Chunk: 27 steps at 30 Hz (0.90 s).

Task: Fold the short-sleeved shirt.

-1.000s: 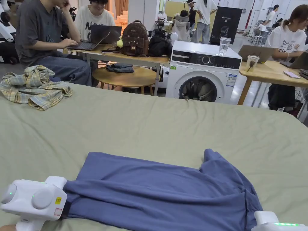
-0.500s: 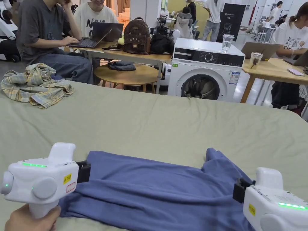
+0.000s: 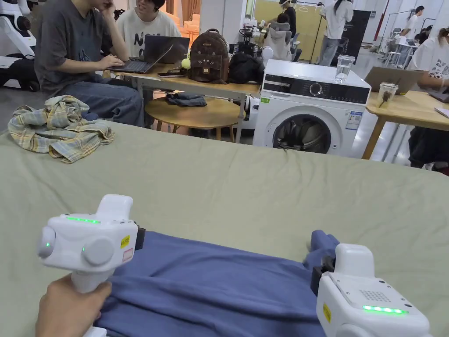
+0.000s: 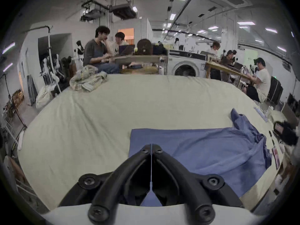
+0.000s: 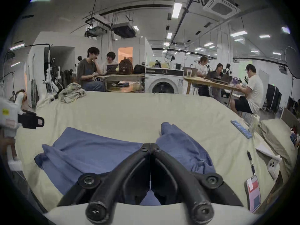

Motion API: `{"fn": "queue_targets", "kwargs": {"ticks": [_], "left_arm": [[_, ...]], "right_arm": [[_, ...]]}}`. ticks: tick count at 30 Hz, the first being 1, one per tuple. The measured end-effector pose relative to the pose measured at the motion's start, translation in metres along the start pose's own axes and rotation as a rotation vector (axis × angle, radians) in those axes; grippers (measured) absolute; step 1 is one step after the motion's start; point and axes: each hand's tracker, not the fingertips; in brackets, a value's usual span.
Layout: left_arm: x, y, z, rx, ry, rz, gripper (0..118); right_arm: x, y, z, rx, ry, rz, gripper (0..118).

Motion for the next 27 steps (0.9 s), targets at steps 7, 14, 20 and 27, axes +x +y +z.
{"fn": "queue_targets", "kwargs": {"ticks": [7, 14, 20, 27], "left_arm": [[-0.046, 0.058, -0.097, -0.219, -0.024, -0.043, 0], [-0.07, 0.075, -0.175, -0.441, -0.125, 0.091, 51], [-0.052, 0.055, -0.203, -0.479, -0.01, -0.054, 51], [-0.03, 0.051, -0.195, -0.419, 0.015, -0.18, 0]], "right_arm": [[0.008, -0.004, -0.027, -0.072, 0.004, 0.011, 0], [0.02, -0.014, -0.047, -0.136, -0.031, 0.037, 0], [0.028, -0.023, -0.057, -0.178, -0.049, 0.042, 0], [0.042, -0.022, -0.063, -0.216, -0.048, -0.015, 0]]}}
